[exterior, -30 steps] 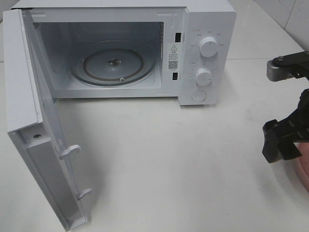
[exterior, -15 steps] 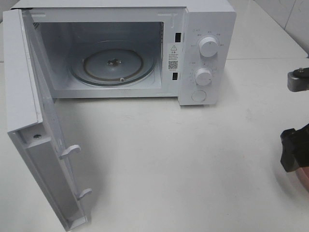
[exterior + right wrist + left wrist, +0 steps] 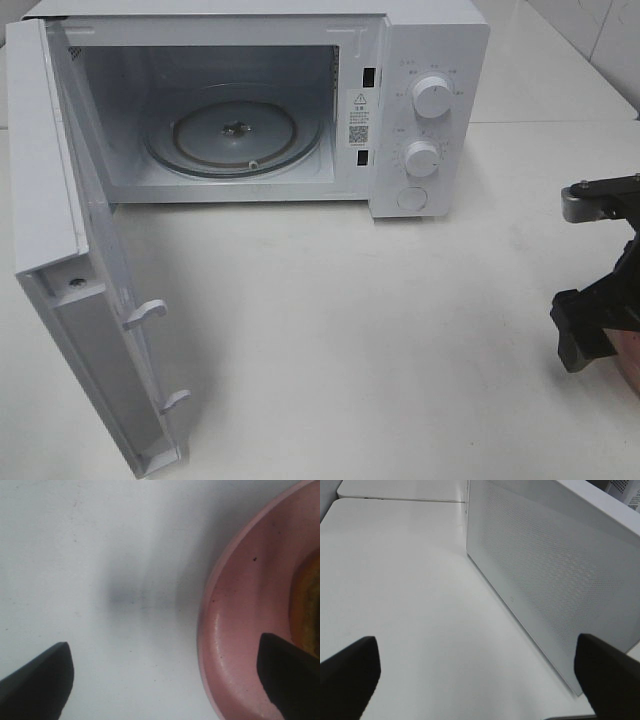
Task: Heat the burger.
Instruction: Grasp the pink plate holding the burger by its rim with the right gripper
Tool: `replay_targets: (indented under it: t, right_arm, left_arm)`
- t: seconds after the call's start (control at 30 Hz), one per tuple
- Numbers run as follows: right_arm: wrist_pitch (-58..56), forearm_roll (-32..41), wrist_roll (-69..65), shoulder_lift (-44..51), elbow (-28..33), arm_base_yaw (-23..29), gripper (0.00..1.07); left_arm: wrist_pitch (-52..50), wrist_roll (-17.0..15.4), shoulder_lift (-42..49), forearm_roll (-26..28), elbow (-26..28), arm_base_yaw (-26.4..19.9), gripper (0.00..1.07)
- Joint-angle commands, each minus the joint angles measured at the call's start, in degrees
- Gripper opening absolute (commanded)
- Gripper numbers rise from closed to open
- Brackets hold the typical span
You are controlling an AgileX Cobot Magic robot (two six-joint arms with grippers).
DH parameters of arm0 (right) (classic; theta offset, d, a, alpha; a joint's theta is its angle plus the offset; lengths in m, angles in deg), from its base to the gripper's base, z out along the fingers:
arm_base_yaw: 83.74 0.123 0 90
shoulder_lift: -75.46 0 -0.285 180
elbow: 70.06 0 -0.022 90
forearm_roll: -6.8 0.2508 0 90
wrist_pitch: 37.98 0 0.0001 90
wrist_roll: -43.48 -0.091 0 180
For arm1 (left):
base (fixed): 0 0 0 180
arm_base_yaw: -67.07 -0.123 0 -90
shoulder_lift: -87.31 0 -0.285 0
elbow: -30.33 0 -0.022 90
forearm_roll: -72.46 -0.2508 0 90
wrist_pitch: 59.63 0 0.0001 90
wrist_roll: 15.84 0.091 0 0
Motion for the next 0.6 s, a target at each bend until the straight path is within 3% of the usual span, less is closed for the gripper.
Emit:
replay_targets:
  t: [0.03, 0.6]
  right_arm:
    - [1.2, -1.8, -0.8, -2.0, 0.4, -1.0, 0.93]
    - [6.9, -1.8, -1.9, -9.2, 0.5, -1.0, 0.9]
  left_arm:
    - [-0.7, 0.0, 1.0, 0.3, -0.2, 0.3, 0.98]
    - [-0.7, 0.0, 1.0, 0.3, -0.2, 0.3, 0.98]
